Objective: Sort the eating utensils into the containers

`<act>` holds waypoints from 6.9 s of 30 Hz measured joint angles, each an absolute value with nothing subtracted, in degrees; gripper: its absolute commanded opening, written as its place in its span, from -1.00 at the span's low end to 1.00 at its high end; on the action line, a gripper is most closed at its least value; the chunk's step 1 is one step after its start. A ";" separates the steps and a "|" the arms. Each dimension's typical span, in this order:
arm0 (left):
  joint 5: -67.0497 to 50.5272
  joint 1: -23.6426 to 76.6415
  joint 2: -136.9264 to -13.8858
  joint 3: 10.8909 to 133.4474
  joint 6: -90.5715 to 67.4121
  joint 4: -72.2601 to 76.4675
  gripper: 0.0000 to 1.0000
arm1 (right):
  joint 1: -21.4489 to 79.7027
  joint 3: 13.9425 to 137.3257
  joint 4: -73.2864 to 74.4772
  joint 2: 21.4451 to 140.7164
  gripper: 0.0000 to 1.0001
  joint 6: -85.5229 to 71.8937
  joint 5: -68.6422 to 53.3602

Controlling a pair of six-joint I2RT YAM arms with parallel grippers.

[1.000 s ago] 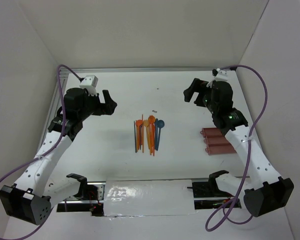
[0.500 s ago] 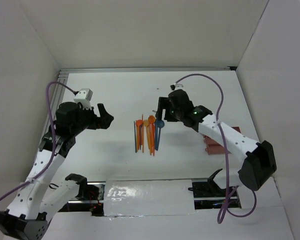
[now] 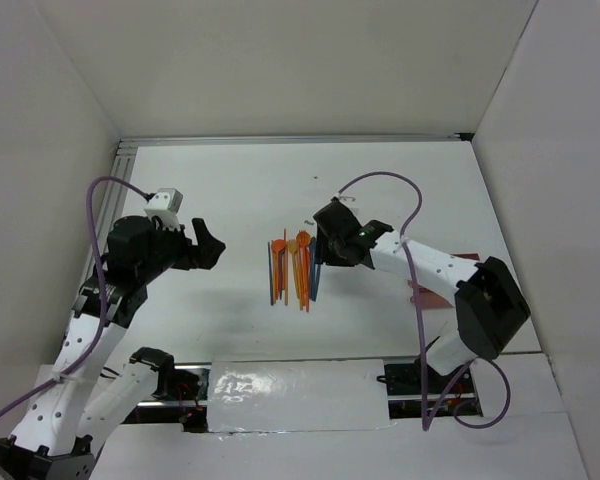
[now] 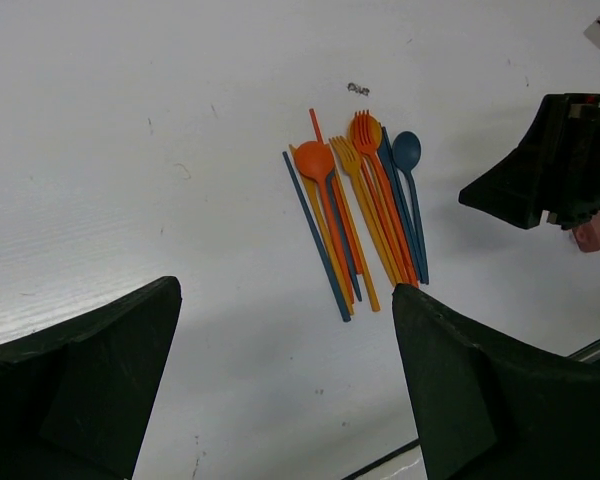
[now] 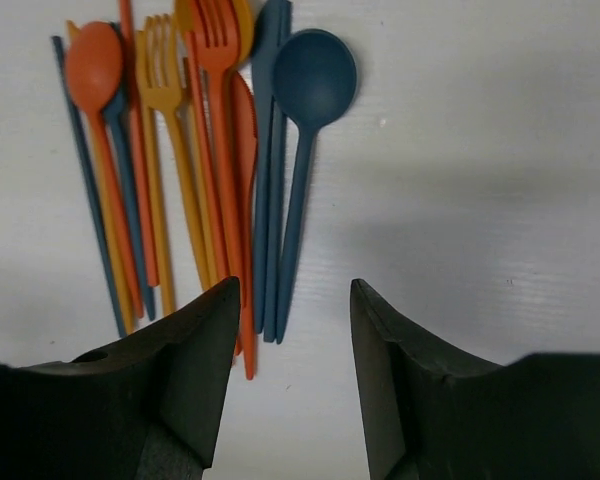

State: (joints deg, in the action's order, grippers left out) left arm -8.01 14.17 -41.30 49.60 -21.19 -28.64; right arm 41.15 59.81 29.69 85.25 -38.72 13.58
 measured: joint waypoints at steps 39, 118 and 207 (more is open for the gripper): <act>-12.03 14.17 -46.17 50.00 -16.29 -28.08 0.99 | 41.12 66.54 27.16 106.37 -1.00 -40.07 20.73; -11.60 14.17 -57.34 49.74 -12.16 -12.82 1.00 | -5.78 57.49 36.67 80.44 0.11 -62.85 22.70; -9.93 14.17 -45.30 45.63 -21.15 -25.32 1.00 | 45.54 63.94 23.97 104.86 -0.46 -39.33 20.14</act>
State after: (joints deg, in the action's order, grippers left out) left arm -9.93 14.17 -45.30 45.63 -21.15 -25.32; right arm 45.54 63.94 23.97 104.86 -39.33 20.14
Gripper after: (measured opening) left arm 0.996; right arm 0.222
